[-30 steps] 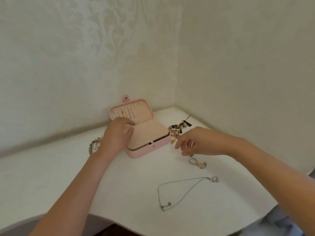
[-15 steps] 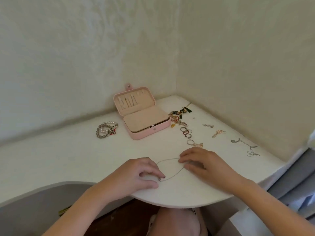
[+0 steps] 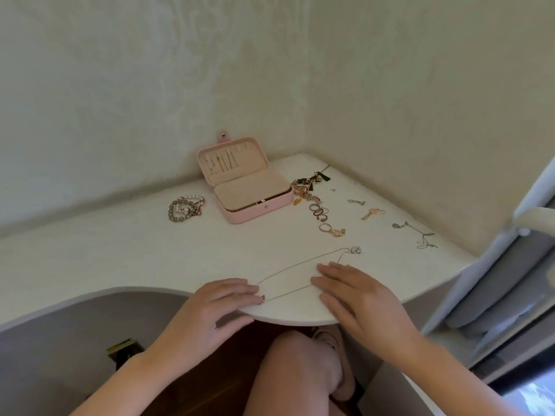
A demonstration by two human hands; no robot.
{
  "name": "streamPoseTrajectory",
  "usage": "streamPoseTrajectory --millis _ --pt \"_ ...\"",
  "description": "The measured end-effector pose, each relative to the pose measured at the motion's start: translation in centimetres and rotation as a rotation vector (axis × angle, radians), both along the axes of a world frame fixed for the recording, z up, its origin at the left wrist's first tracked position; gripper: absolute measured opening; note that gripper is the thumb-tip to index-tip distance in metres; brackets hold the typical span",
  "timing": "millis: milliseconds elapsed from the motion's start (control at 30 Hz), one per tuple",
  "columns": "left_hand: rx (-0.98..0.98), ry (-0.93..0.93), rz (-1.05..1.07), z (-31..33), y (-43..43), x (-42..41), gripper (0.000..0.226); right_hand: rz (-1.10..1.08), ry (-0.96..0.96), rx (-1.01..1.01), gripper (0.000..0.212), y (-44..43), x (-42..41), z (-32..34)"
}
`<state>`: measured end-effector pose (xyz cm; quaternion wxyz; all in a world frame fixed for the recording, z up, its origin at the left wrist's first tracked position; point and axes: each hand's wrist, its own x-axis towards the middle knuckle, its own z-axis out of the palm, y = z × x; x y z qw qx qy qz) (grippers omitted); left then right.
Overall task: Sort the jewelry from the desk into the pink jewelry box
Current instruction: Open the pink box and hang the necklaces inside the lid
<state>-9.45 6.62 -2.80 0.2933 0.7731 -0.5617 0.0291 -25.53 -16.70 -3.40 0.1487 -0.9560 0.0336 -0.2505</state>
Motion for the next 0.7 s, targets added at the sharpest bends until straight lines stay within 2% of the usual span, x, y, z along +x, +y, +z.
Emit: streamPoseTrajectory --millis 100,200,367,433,533,600,700 --pt "-0.079 0.037 0.002 0.5 0.4 -0.6 0.025 0.032 -0.019 0.068 0.036 -0.1 -0.7 0.1" --pt "-0.073 -0.008 -0.006 1.0 0.3 -1.1 0.027 0.042 -0.030 0.102 0.034 -0.4 -1.2 0.3" --pt "-0.001 -0.003 0.025 1.3 0.1 -1.6 0.036 -0.006 0.018 0.138 0.059 -1.9 -1.9 0.6" --pt "0.010 0.100 0.055 1.7 0.1 -1.8 0.027 -0.049 0.042 0.159 0.064 -2.8 -2.0 0.9" --pt "-0.042 0.232 0.112 2.6 -0.3 -1.9 0.005 -0.065 0.071 0.139 0.058 -4.2 -1.8 1.4" --pt "-0.104 0.381 0.127 3.2 -0.8 -1.7 0.012 -0.046 0.077 0.107 0.052 -4.8 -1.6 1.7" --pt "-0.211 0.698 0.060 4.6 -1.7 -1.4 0.007 -0.030 0.110 0.099 0.042 -5.5 -1.1 2.2"
